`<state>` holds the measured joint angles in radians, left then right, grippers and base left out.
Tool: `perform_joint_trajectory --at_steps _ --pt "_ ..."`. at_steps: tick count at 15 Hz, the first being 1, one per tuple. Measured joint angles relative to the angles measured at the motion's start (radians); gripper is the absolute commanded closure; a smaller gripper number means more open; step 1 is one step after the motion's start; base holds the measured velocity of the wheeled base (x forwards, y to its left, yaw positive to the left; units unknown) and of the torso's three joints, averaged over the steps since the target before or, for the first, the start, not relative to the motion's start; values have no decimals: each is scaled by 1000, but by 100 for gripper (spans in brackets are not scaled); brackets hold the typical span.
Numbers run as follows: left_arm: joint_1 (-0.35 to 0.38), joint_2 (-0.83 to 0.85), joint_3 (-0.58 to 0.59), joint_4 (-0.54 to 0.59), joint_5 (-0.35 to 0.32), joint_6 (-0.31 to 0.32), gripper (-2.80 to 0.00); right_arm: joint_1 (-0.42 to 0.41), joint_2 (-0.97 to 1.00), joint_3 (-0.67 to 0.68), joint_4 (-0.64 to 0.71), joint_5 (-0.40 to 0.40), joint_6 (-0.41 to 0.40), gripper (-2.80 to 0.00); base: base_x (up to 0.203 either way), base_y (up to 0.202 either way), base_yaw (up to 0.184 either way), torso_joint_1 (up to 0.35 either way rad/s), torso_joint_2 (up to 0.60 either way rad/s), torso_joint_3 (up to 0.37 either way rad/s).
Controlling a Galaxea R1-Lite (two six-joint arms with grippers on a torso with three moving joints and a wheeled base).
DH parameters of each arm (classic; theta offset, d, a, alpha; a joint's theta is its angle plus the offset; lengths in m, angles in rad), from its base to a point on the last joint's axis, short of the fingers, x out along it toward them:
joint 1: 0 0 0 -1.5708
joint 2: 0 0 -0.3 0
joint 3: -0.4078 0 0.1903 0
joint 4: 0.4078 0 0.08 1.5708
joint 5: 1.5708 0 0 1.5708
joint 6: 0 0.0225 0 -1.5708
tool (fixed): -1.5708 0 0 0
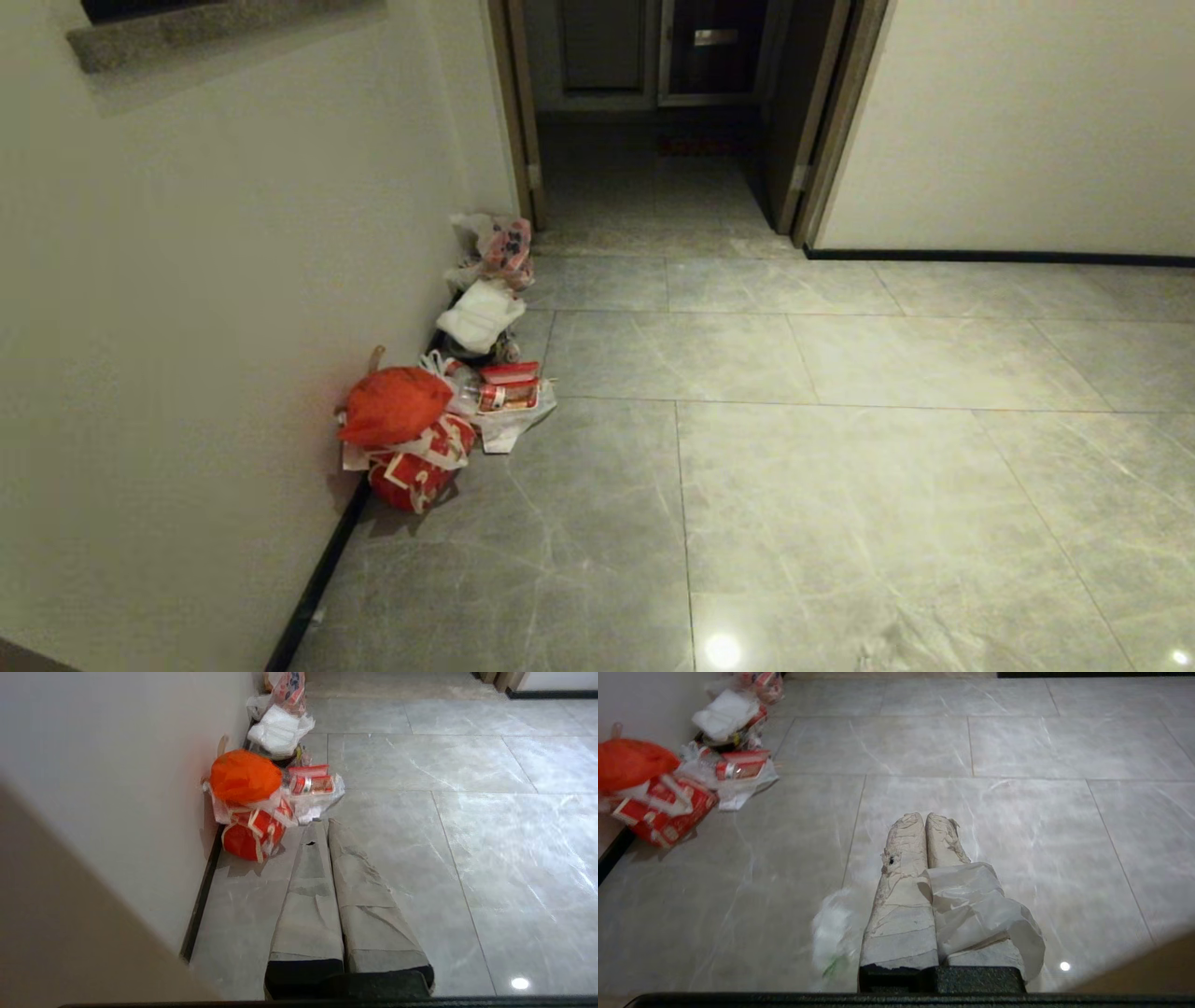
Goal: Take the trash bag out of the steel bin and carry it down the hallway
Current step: Put the trash bag at the door
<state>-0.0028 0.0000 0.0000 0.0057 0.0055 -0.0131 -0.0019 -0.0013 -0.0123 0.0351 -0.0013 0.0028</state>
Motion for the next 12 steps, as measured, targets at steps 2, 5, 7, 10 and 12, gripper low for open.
perform_joint_trajectory --at_steps 2,5,7,10,12 --pt "0 0 0 0 0 0 0 1 0 0 0 0 0 0 193 0 3 3 1 6" --pt "1 0 0 0 1 -2 0 0 0 0 -2 0 0 0 195 0 1 4 1 4" --pt "1 0 0 1 2 -2 0 0 0 0 0 0 0 0 208 0 0 4 7 5" --pt "1 0 0 -1 2 -2 0 2 0 0 -2 0 0 0 191 0 1 2 1 2" --pt "1 0 0 1 2 -2 0 0 0 0 -2 0 0 0 192 0 1 3 6 2"
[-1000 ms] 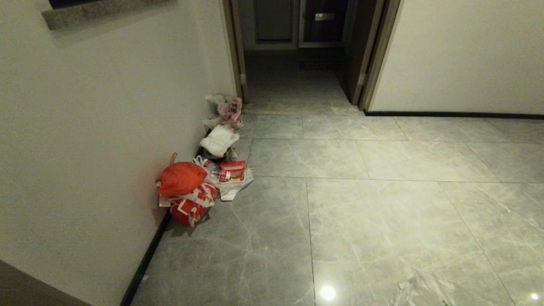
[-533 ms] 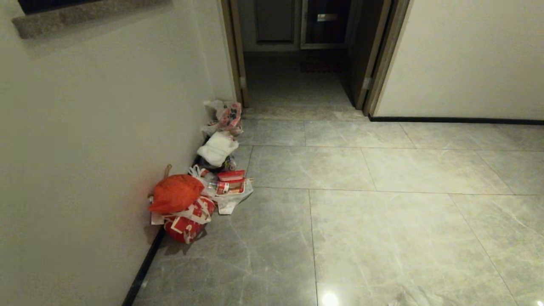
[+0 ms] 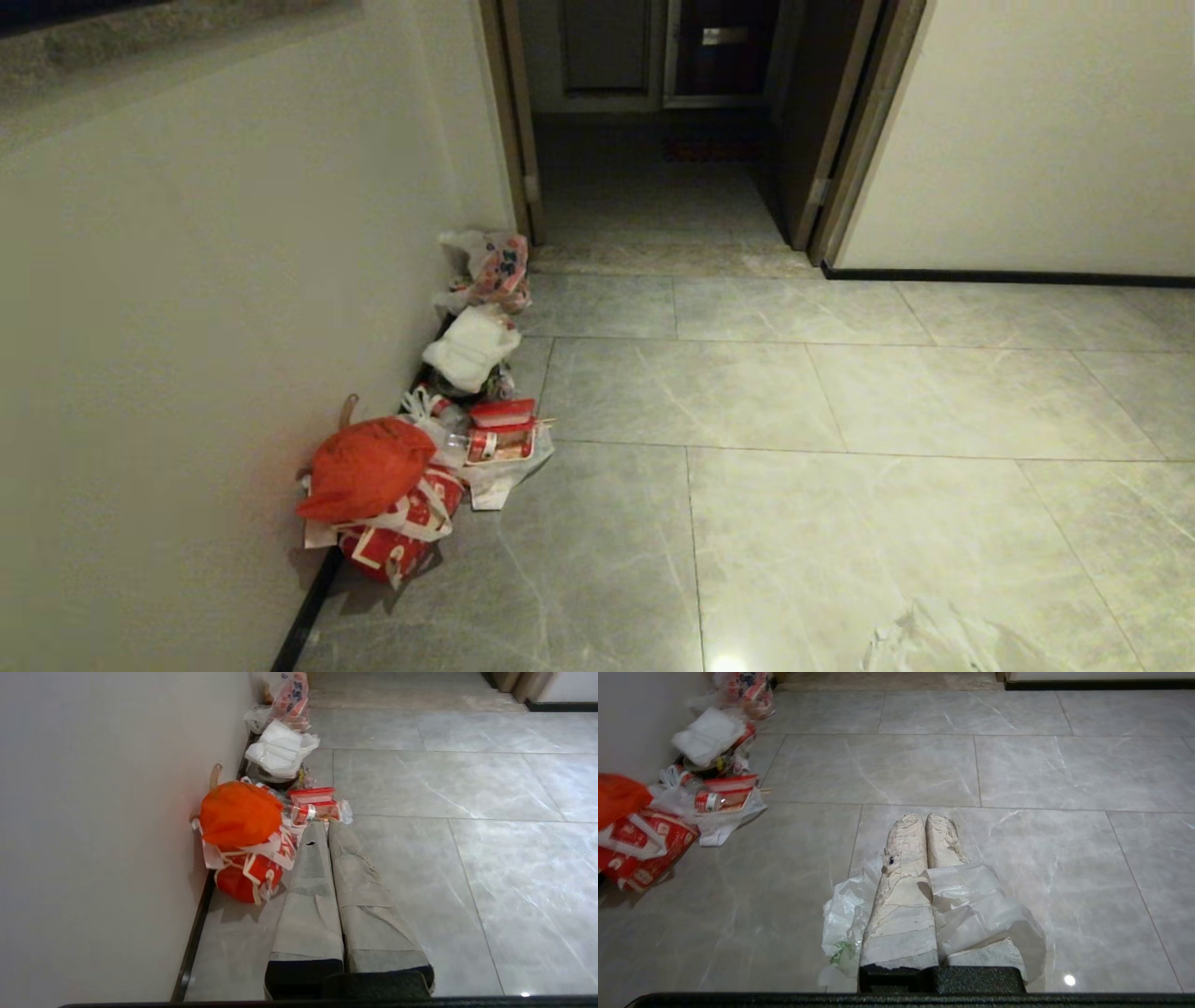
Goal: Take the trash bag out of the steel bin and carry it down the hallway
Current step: Put the trash bag at the door
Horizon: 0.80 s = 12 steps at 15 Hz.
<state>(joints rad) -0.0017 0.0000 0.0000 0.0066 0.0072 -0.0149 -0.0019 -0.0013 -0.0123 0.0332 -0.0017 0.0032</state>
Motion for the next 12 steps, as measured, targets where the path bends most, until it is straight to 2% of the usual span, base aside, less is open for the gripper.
perform_joint_trajectory --at_steps 12 --pt "1 0 0 -1 0 0 0 2 0 0 2 -1 0 0 190 0 0 3 2 3"
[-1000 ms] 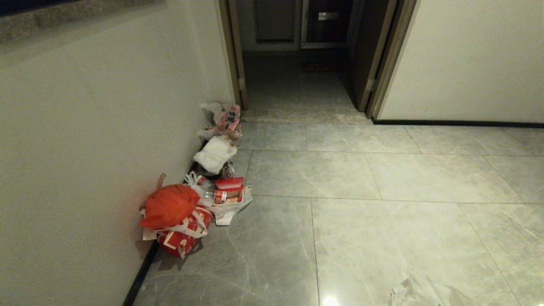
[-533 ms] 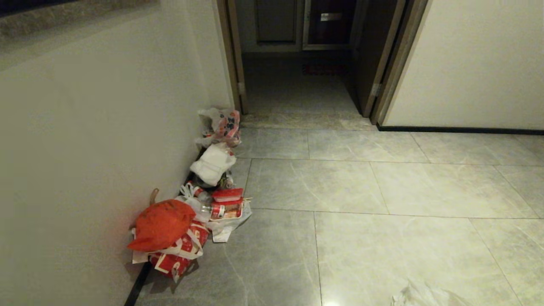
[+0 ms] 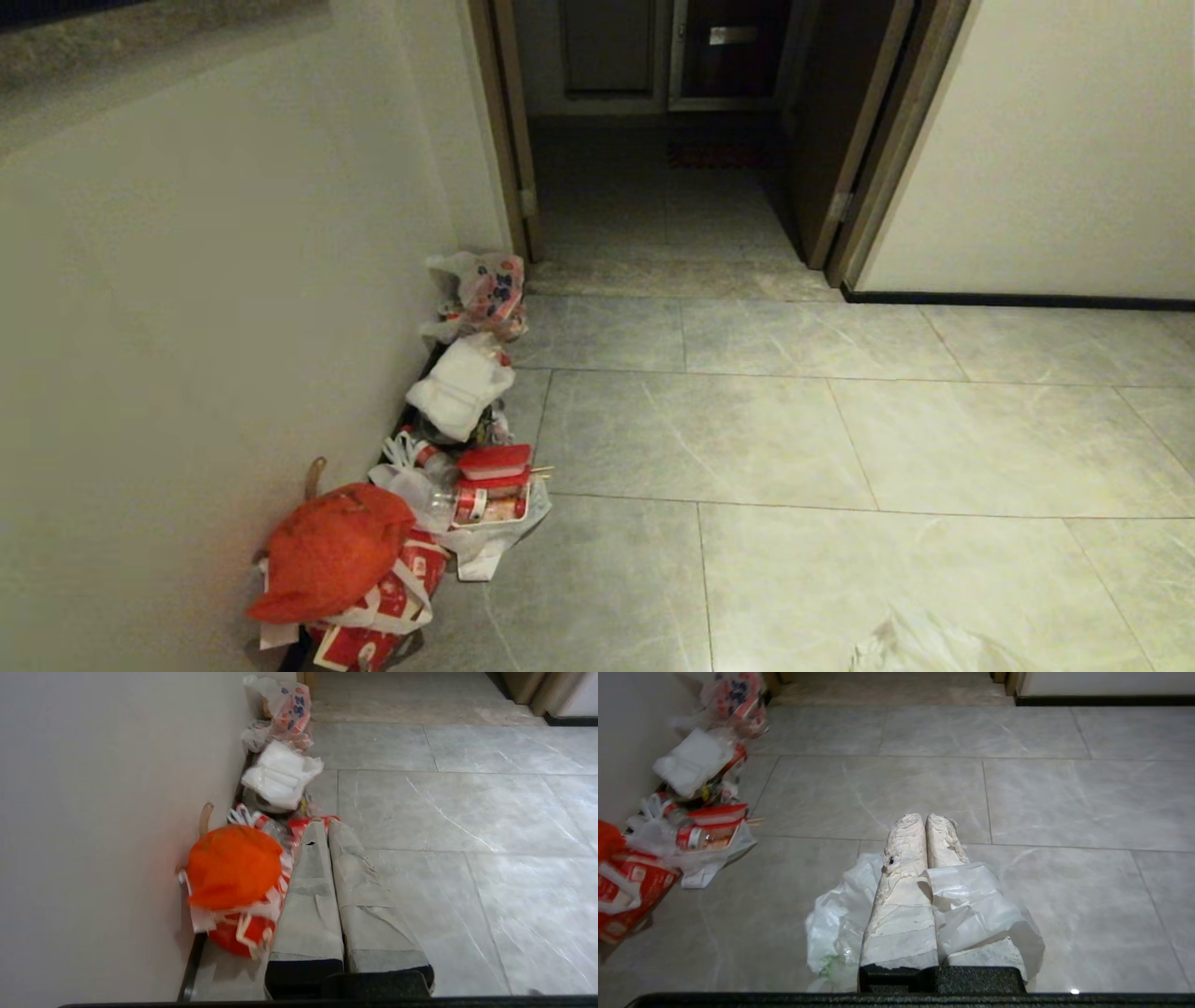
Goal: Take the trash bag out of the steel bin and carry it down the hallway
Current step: Put the trash bag at the door
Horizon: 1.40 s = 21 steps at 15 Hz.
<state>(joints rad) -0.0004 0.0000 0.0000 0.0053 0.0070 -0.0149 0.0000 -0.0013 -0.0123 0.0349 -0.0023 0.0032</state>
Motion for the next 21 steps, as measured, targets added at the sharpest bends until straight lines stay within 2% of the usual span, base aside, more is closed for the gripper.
perform_joint_trajectory --at_steps 21 --pt "-3 0 0 0 1 0 0 -2 0 0 0 1 0 0 194 0 2 2 1 2"
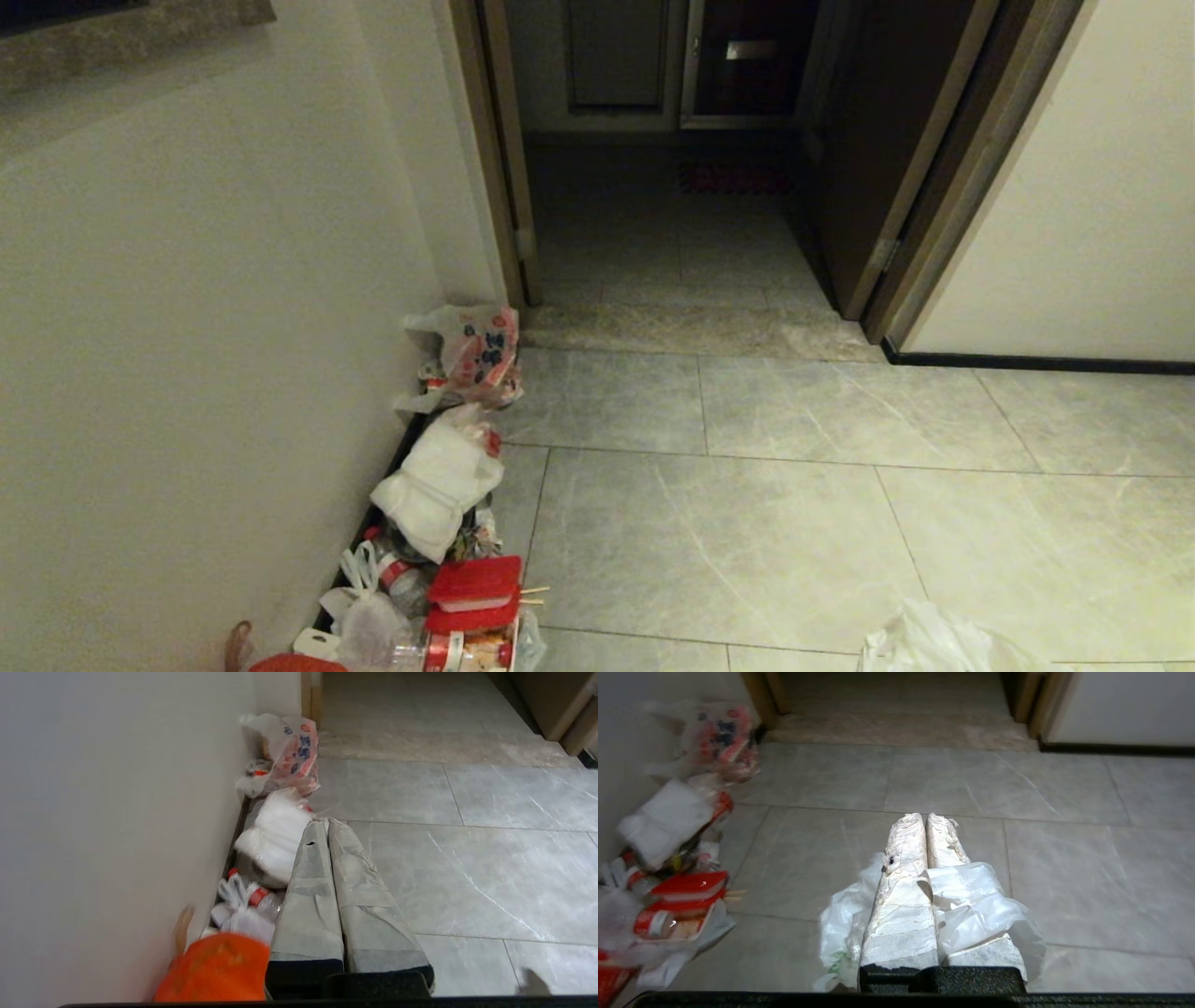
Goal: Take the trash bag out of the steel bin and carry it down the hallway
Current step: Put the trash bag at the door
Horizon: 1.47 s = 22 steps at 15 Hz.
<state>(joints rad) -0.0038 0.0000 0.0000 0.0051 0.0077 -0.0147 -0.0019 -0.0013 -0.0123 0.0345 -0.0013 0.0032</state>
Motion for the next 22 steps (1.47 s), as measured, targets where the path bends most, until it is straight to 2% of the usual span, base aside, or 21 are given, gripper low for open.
perform_joint_trajectory --at_steps 6,22 --pt "3 0 0 1 0 0 0 1 0 0 1 -1 1 0 183 0 0 1 3 1" --pt "1 0 0 -1 -2 6 0 0 0 0 0 0 1 0 0 0 0 0 0 0"
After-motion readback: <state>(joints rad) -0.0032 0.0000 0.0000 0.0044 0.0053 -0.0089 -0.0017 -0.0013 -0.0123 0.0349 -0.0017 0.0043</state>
